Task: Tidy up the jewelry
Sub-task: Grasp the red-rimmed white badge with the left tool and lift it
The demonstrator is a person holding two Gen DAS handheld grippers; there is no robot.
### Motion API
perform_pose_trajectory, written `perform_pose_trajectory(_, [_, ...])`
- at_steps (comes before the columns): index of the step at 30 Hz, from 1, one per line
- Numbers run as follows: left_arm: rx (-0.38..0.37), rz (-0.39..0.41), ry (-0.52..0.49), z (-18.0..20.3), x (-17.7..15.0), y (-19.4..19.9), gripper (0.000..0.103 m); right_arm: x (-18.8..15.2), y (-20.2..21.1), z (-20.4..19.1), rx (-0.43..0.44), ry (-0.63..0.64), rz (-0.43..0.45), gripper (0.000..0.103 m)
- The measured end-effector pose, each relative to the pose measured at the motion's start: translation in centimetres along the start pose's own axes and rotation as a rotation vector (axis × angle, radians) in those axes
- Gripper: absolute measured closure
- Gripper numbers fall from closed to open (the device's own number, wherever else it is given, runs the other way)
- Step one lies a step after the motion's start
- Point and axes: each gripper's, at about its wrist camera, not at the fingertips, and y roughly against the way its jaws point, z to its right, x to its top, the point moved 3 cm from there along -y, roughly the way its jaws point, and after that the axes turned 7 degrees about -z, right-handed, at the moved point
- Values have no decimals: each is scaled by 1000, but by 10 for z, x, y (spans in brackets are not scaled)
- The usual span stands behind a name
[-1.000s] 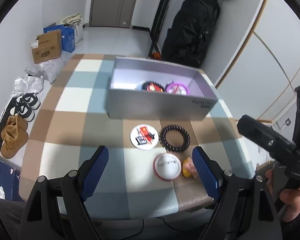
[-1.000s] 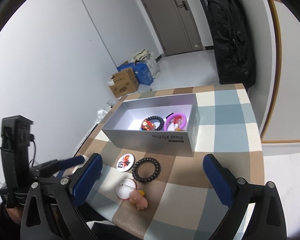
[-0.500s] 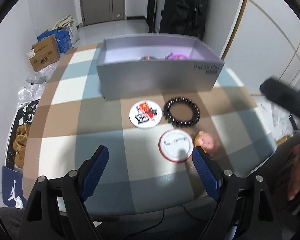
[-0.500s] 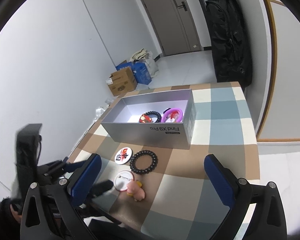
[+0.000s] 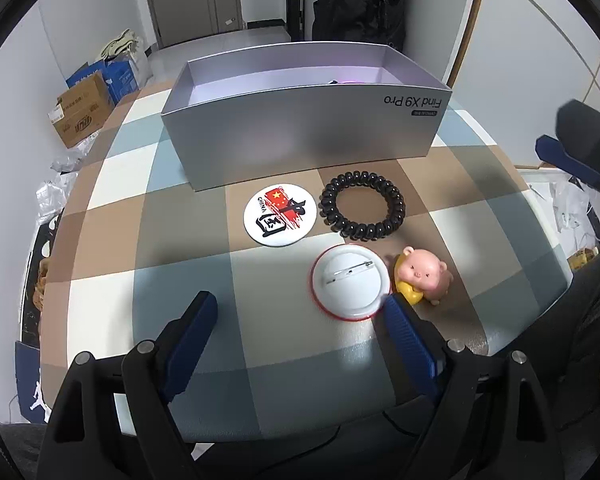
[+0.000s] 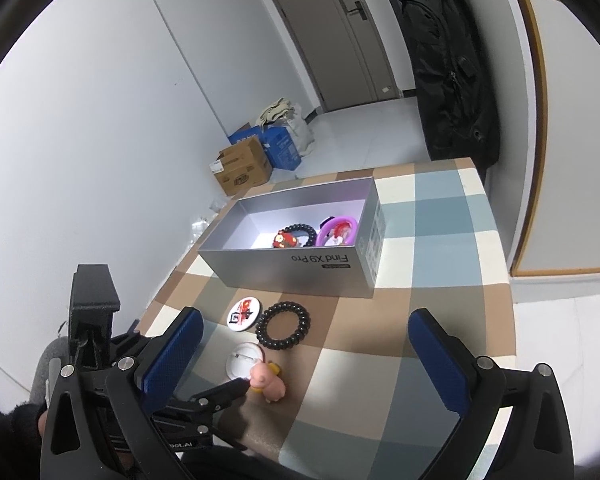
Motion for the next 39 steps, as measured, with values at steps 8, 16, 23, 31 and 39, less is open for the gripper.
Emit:
perform_pose_trajectory(8, [24,32,-63,13,5,0,21,0,3,0,18,-23,6,0])
perform_pose_trajectory(16, [-38,30,-51,15,8,1,45,0,2,-6,32,-27,0,0])
perform_pose_trajectory(23, [-67,29,-82,22,8,5,66,-5,-3,-9,7,-13,-27,0])
perform_pose_trajectory(31, [-96,13,-53,19,9,6,66,-8,-7,-2,-32,-52,-46,0])
perform_pose_trajectory(39, [-153,5,30,-3,18,5,66,-12,-12,-2,-80,-49,-70,0])
